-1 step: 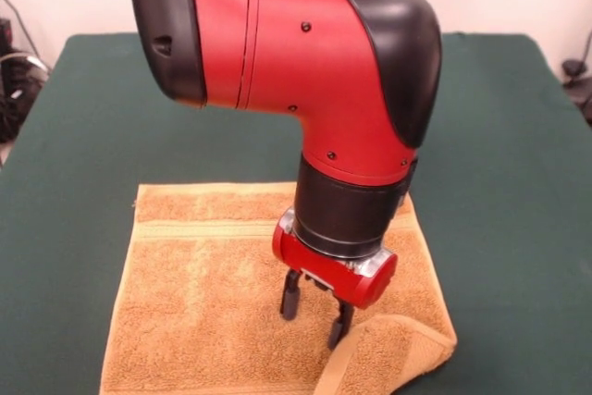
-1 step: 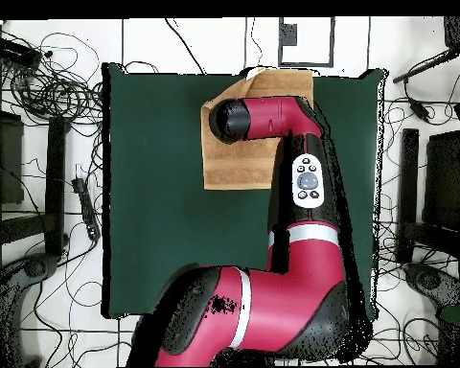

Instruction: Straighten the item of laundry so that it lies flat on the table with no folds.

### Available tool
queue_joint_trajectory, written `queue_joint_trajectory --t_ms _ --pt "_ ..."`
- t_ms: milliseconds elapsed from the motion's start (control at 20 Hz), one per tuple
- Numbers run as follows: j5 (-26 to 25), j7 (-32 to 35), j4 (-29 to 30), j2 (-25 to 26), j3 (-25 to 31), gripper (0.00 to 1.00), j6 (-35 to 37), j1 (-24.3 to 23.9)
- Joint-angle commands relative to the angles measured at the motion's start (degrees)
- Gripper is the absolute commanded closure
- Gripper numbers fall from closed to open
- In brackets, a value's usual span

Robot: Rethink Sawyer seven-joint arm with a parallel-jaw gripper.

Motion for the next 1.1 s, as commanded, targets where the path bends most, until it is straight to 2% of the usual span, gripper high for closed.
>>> queue_joint_trajectory --t_ms 50,350,1100 --pt "4.91 2.31 4.08 -0.87 4.38 0.00 1.96 3.01" --pt "7.41 3.82 6.31 -3.15 4.56 0.00 1.78 3.55" --pt "10.86 1.92 -1.01 0.15 3.32 0.00 4.60 5.38"
